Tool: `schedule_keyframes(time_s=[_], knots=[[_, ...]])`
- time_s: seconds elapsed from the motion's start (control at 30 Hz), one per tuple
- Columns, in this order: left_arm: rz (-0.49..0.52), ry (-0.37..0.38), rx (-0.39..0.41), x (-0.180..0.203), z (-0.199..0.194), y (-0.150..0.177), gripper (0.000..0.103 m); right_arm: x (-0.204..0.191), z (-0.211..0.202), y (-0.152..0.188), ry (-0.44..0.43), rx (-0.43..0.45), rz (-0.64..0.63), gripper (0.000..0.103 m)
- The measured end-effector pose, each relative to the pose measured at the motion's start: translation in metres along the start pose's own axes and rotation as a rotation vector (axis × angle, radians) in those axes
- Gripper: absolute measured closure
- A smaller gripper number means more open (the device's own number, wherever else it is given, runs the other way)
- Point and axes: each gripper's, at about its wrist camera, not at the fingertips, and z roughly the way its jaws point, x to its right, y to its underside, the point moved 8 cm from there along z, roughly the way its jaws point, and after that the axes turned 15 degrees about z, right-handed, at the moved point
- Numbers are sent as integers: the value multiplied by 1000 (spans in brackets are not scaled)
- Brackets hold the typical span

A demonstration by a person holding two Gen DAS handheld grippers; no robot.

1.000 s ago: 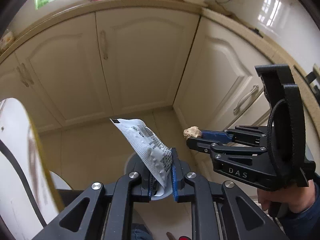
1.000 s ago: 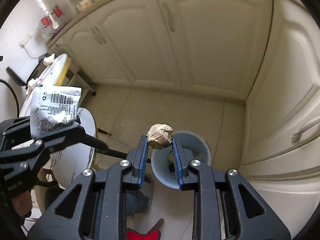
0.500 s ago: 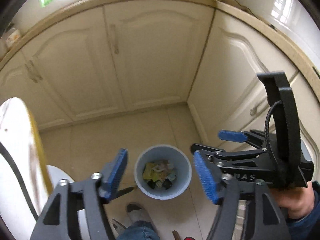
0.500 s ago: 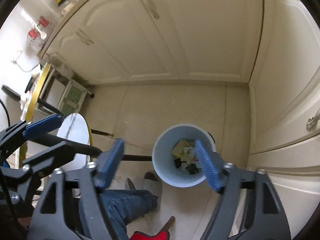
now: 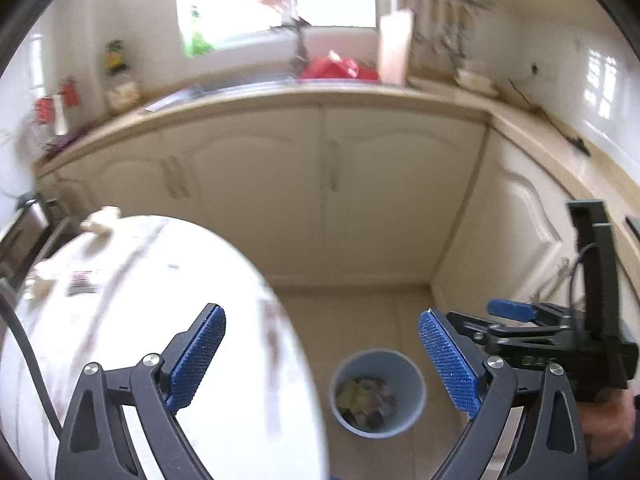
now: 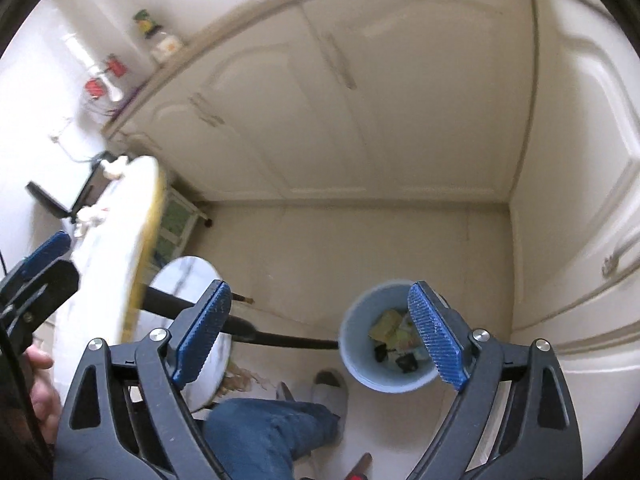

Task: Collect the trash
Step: 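Return both tools to the table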

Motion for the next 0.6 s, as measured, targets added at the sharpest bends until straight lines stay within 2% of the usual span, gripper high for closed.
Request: schedule_keyframes(time_s=[0.2, 0.3, 0.37, 0.53, 0.6], knots=[[-97, -139, 54, -58, -66, 30, 1, -93, -35, 2, -79, 70, -123, 10], [-141, -200, 51, -84, -94, 52, 1, -145, -47, 7, -121, 87, -190, 6], [-159, -237, 42, -99, -109, 65, 1, -177, -51, 12, -147, 98, -234, 0], [-212, -338, 37, -133, -154, 95, 1, -250, -50, 29, -189, 98, -324, 0], [-231, -362, 39, -145, -160, 103, 1, -276, -44, 36, -199, 90, -358, 0]])
